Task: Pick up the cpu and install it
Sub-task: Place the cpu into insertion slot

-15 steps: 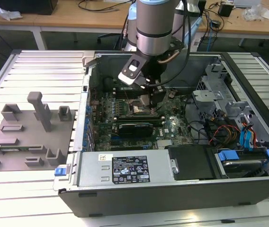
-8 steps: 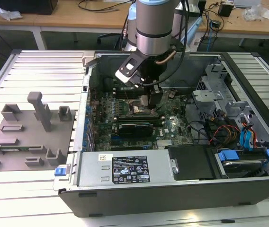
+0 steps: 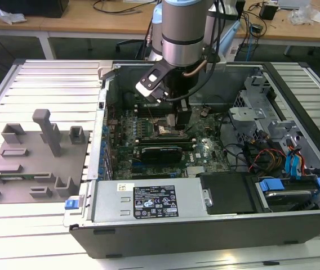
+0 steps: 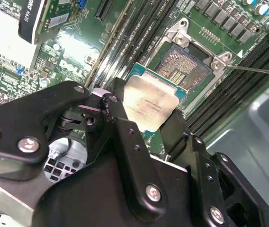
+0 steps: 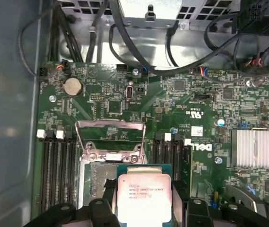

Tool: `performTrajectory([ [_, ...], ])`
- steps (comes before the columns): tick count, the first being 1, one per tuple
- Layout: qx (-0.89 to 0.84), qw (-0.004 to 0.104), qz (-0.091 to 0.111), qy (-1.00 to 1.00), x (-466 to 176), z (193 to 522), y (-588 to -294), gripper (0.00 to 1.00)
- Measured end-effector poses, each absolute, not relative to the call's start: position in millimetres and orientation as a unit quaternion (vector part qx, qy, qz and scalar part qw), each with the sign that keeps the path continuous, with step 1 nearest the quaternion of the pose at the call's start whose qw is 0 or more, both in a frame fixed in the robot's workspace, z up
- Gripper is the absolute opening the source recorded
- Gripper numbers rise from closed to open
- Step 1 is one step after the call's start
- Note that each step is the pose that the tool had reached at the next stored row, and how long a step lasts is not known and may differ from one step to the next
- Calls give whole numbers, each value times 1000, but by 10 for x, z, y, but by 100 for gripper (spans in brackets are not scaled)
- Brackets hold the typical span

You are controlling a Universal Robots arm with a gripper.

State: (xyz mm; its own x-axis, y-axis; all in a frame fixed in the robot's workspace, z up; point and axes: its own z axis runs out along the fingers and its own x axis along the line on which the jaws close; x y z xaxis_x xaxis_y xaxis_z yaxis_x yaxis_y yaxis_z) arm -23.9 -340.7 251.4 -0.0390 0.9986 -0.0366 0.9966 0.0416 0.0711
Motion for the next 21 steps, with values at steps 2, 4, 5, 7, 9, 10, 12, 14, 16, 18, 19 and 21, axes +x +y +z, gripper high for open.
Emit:
performTrajectory([
  [2, 691, 43, 7, 721, -242, 2482, -3351, 55],
  [4, 690, 44, 7, 723, -253, 2449, -3311, 55],
  [5, 689, 44, 7, 723, -265, 2430, -3280, 55],
  [7, 689, 45, 6, 723, -296, 2410, -3235, 55],
  [9, 689, 48, 4, 723, -347, 2382, -3201, 55],
  [10, 689, 48, 3, 723, -355, 2370, -3197, 55],
  [12, 689, 49, 3, 723, -360, 2333, -3191, 55],
  [14, 689, 49, 3, 723, -359, 2302, -3189, 55],
  [16, 689, 49, 3, 723, -359, 2280, -3189, 55],
  [18, 689, 49, 3, 723, -360, 2265, -3190, 55],
  [19, 689, 48, 3, 723, -360, 2255, -3190, 55],
  [21, 689, 48, 4, 723, -359, 2233, -3186, 55],
])
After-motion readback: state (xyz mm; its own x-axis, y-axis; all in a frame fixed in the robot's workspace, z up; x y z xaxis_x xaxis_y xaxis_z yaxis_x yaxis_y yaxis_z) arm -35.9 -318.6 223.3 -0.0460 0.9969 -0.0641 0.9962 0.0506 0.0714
